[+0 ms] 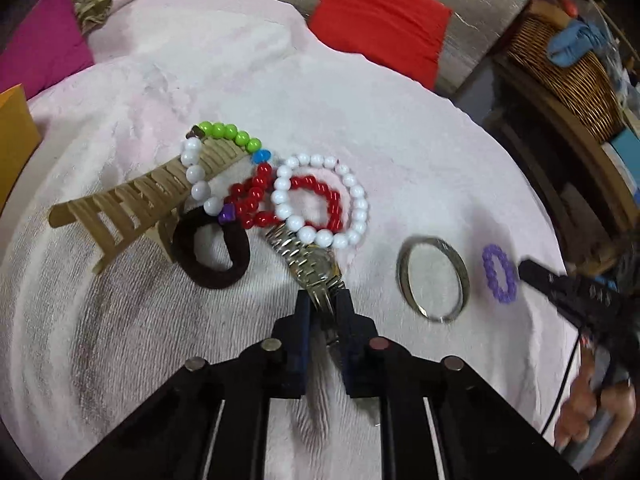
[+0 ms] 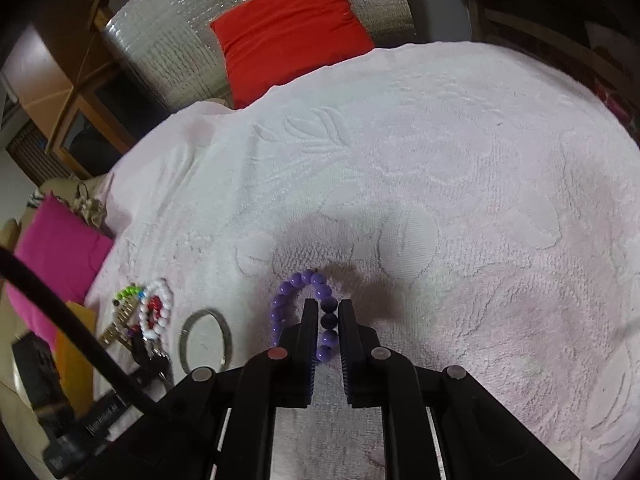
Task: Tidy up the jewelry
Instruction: 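Grasp the silver wristwatch band with the left tool and lift it, then carry the watch and purple bracelet into the orange box with both tools, then return both tools to the table and grasp the gold trinket with the left tool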
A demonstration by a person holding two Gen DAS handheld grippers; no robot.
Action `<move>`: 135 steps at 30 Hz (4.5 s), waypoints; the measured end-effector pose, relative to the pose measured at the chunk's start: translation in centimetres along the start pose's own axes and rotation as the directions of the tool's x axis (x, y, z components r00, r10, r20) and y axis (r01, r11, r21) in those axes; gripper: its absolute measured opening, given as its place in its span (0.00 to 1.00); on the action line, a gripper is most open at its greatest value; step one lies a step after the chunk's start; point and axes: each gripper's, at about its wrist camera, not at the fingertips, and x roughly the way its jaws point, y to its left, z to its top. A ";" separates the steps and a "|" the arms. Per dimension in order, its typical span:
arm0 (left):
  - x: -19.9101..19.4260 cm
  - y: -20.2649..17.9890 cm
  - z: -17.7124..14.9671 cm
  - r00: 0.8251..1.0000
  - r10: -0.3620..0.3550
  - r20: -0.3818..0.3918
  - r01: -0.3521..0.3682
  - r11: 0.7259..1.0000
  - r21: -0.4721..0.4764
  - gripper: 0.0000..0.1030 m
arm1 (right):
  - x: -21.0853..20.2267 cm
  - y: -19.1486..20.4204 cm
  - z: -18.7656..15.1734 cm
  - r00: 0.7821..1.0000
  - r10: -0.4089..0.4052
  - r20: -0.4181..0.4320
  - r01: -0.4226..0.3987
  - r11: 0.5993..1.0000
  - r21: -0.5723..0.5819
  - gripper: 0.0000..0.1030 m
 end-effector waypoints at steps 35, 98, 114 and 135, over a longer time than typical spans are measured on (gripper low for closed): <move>-4.6 1.7 -4.7 0.990 -0.120 -0.068 0.130 0.977 0.170 0.08 | -1.8 5.5 -0.2 0.981 -0.038 0.188 0.065 0.988 -0.138 0.10; -24.8 28.4 -6.4 0.870 0.405 0.282 -0.286 0.879 -0.381 0.06 | 3.8 42.6 -19.9 0.830 0.503 -0.242 -0.550 0.663 -0.507 0.10; -24.4 25.6 -5.7 0.809 0.486 0.330 -0.359 0.854 -0.377 0.35 | 1.9 38.1 -16.1 0.878 0.457 -0.141 -0.461 0.734 -0.498 0.17; -14.7 7.8 -2.8 0.907 0.231 0.353 -0.252 0.967 0.016 0.54 | -3.8 11.3 -5.0 0.948 0.315 0.042 -0.310 0.946 -0.099 0.41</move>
